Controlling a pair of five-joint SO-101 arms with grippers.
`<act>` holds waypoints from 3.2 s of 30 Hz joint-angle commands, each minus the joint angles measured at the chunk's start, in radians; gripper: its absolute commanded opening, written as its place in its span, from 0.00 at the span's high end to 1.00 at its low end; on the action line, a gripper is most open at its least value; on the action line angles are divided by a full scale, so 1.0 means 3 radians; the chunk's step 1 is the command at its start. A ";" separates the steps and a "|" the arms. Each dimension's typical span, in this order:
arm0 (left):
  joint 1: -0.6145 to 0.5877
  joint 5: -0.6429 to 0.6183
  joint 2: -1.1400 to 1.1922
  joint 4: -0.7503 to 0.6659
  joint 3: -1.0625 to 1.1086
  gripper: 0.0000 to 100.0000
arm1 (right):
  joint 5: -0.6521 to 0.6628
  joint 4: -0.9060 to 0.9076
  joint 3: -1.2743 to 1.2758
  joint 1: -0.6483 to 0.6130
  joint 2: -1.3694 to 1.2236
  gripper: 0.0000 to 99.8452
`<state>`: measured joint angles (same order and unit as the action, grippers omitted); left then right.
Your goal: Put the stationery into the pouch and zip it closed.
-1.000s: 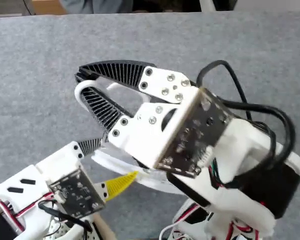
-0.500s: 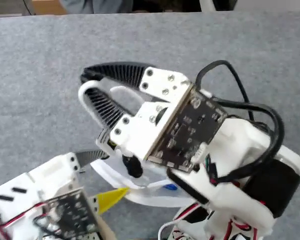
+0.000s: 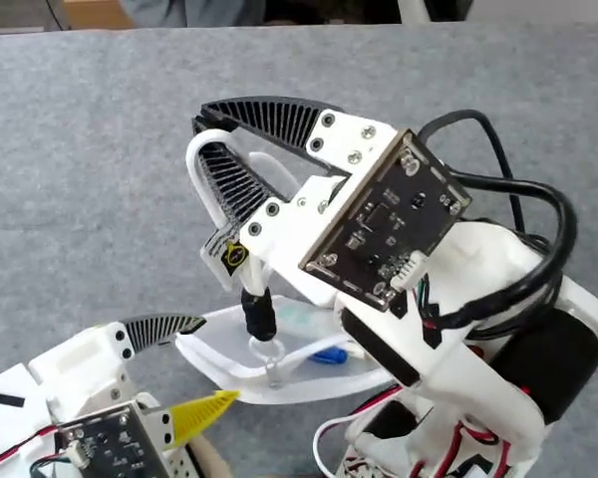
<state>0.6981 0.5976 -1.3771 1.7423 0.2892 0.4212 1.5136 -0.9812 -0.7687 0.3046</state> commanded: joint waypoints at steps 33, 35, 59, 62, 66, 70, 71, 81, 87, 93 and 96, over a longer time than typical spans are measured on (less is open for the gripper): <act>0.0095 -0.0061 0.0604 0.0026 -0.0176 0.71 | -0.0123 -0.0839 0.0811 0.0767 0.0018 0.99; 0.0028 0.0026 0.0614 0.0026 -0.0212 0.71 | -0.0123 -0.0834 0.0816 0.0767 0.0018 0.99; -0.0013 0.0031 0.0624 -0.0026 -0.0182 0.97 | -0.0123 -0.0834 0.0816 0.0757 0.0018 0.99; -0.0013 0.0031 0.0624 -0.0046 -0.0182 0.94 | -0.0123 -0.0834 0.0816 0.0757 0.0018 0.99; 0.0013 0.0031 0.0624 -0.0046 -0.0182 0.97 | -0.0123 -0.0834 0.0816 0.0757 0.0018 0.99; 0.0008 0.0031 0.0624 -0.0082 -0.0182 0.97 | -0.0123 -0.0834 0.0816 0.0757 0.0018 0.99; -0.0008 0.0031 0.0624 -0.0107 -0.0182 0.97 | -0.0123 -0.0834 0.0816 0.0757 0.0018 0.99; -0.0013 0.0026 0.0583 -0.0118 -0.0217 0.97 | -0.0123 -0.0445 0.0846 0.1064 0.0013 0.99; -0.0008 -0.0189 0.0455 -0.0113 -0.0325 0.97 | -0.0097 -0.0215 0.0892 0.2061 -0.0013 0.99; -0.0100 -0.0205 0.0240 -0.0092 -0.0325 0.97 | -0.0118 -0.0322 0.1332 0.2926 0.0018 0.99; -0.0192 -0.0205 0.0194 -0.0092 -0.0325 0.97 | -0.0123 -0.0414 0.1481 0.3207 0.0018 0.99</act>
<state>0.6674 0.5501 -1.2820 1.7177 0.2355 0.3951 1.4477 -0.5531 0.0522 0.3168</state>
